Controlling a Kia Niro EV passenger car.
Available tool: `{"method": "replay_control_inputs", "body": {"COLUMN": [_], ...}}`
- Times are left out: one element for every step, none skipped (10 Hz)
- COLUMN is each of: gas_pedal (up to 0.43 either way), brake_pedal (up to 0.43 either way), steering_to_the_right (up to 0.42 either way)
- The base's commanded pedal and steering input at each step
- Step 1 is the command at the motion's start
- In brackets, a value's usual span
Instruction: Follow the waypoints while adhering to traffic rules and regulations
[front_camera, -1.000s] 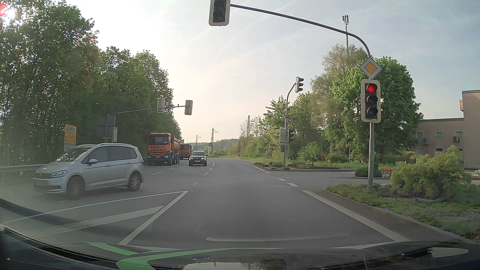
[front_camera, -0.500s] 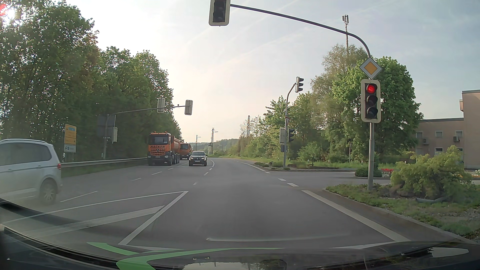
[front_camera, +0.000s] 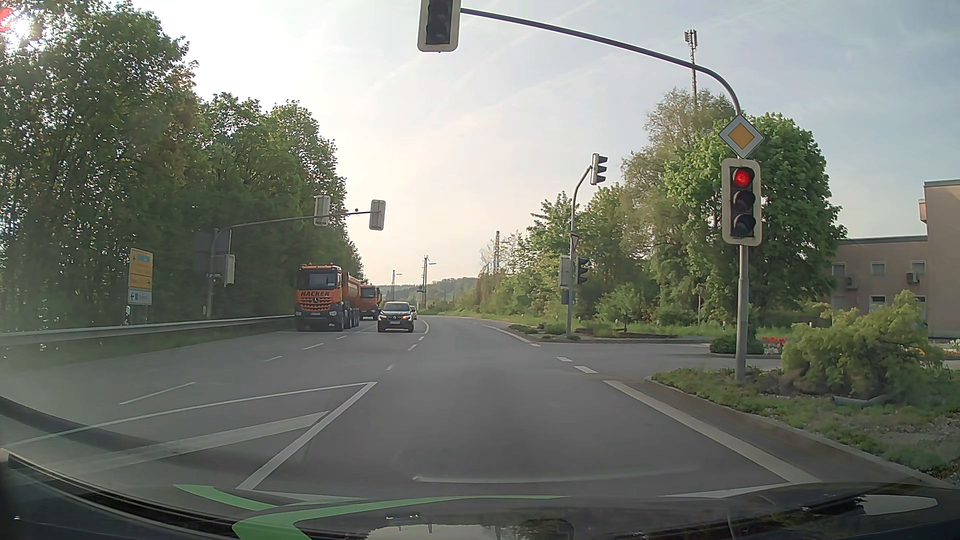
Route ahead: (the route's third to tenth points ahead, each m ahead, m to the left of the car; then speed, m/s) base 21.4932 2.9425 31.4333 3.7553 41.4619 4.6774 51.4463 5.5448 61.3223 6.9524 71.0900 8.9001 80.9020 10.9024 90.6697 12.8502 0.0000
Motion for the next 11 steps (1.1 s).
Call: {"method": "replay_control_inputs", "body": {"gas_pedal": [0.0, 0.0, 0.0, 0.0, 0.0, 0.0, 0.0, 0.0, 0.0, 0.0, 0.0], "brake_pedal": [0.262, 0.262, 0.262, 0.262, 0.262, 0.262, 0.262, 0.262, 0.262, 0.262, 0.262], "steering_to_the_right": [0.004, 0.004, 0.004, 0.004, 0.004, 0.004, 0.004, 0.004, 0.004, 0.004, 0.004]}}
